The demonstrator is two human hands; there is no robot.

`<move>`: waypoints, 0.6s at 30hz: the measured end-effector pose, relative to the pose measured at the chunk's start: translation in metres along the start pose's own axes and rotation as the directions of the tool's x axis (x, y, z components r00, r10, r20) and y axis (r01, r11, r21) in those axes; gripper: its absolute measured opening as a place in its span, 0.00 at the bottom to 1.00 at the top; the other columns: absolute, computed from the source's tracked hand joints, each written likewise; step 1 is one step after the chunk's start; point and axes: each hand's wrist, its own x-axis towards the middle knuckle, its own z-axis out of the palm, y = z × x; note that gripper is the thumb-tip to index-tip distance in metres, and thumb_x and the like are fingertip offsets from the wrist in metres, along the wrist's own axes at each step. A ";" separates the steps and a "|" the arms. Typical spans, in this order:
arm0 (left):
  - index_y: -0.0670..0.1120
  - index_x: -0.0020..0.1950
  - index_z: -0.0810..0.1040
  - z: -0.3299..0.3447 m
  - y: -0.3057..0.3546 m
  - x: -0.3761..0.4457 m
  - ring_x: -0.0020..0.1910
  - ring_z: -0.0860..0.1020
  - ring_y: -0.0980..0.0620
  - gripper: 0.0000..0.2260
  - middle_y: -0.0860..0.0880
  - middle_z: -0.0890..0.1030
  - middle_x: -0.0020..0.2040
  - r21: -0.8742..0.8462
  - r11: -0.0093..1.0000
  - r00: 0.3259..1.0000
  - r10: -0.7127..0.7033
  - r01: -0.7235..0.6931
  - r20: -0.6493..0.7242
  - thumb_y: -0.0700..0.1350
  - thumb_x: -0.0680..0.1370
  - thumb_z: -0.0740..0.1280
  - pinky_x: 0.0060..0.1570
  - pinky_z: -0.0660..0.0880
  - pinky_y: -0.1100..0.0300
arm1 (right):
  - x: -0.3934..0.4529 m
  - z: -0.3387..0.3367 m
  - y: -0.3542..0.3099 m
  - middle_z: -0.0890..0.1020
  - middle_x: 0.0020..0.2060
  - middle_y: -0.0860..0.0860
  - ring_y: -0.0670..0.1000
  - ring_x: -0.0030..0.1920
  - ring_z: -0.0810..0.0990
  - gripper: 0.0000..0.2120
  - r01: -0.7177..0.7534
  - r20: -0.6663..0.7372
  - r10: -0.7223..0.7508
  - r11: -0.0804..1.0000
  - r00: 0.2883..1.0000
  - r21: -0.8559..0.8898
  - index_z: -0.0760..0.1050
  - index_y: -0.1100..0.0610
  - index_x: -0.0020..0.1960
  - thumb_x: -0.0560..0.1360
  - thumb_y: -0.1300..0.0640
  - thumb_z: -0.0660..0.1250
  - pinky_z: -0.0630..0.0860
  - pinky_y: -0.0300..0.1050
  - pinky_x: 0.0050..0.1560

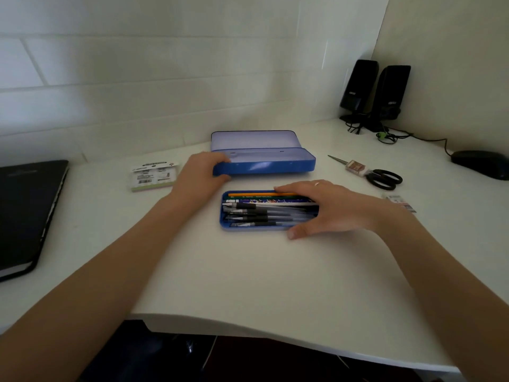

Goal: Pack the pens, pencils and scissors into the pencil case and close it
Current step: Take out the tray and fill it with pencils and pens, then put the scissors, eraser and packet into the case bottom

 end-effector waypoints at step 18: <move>0.44 0.45 0.80 -0.026 0.020 -0.004 0.37 0.67 0.60 0.06 0.54 0.75 0.37 -0.096 0.993 0.833 0.003 -0.068 -0.553 0.44 0.71 0.72 0.37 0.63 0.75 | 0.029 0.020 -0.001 0.78 0.52 0.51 0.56 0.55 0.74 0.10 -0.149 -0.650 -0.011 0.970 0.760 -0.191 0.78 0.50 0.51 0.73 0.60 0.66 0.64 0.47 0.48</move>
